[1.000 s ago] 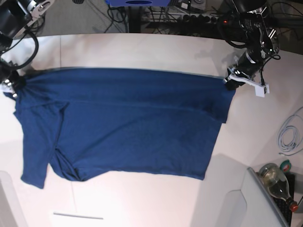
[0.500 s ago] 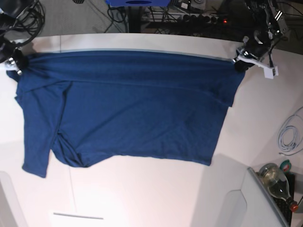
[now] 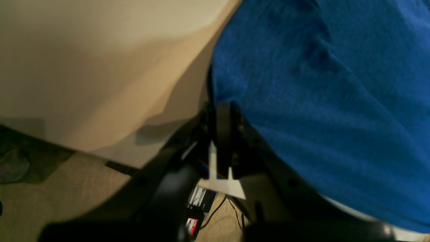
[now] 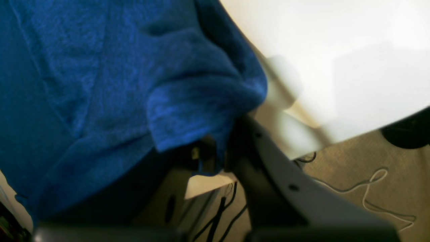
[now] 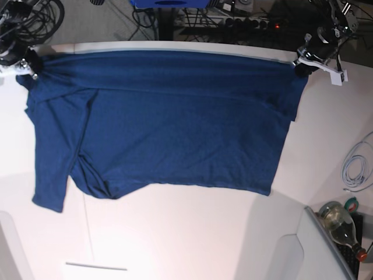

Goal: Layout the t-shirt on the table in an organized manner, then fold the t-shirt properly
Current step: 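Pull the shirt edge back with both grippers, unfolding it flat, then release the shirt and move the right gripper toward the shirt's sleeve, then grasp the shirt sleeve with the right gripper and drag it inward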

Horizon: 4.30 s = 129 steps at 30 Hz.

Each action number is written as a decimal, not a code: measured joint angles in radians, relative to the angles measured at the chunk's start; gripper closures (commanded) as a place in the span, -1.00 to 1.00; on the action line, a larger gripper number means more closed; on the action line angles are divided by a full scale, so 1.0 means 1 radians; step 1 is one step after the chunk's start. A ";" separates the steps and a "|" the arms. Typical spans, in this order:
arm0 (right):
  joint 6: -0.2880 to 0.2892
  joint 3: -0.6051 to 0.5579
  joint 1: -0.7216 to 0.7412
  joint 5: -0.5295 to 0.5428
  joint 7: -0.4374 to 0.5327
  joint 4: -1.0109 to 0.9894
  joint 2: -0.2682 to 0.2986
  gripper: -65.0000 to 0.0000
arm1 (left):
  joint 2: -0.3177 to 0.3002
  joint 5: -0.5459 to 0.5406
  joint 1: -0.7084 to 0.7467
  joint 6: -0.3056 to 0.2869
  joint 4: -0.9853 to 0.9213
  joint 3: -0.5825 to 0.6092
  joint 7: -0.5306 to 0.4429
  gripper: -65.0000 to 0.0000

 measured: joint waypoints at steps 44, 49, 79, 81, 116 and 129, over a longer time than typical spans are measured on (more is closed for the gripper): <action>-0.004 -0.534 0.477 -0.003 0.518 -0.563 0.353 -0.17 | -0.031 0.004 -0.050 0.001 0.037 -0.365 0.004 1.00; -0.008 -0.824 0.667 0.001 0.731 -0.905 0.396 -0.17 | -0.026 0.004 -0.042 0.001 0.036 -0.365 0.004 1.00; -0.008 -0.908 0.587 0.003 0.750 -0.857 0.372 1.00 | -0.025 0.005 -0.032 0.001 0.034 -0.365 0.004 1.00; -0.012 -0.908 0.521 0.005 0.729 -0.729 0.370 1.00 | -0.024 0.005 -0.031 0.001 0.034 -0.364 0.003 1.00; -0.172 -1.064 -0.005 0.000 0.352 0.336 0.132 1.00 | -0.033 0.006 -0.027 0.001 0.035 -0.364 0.004 1.00; -0.172 -1.106 -0.173 -0.004 0.362 0.408 0.206 1.00 | -0.046 0.006 -0.009 0.001 0.034 -0.365 0.003 1.00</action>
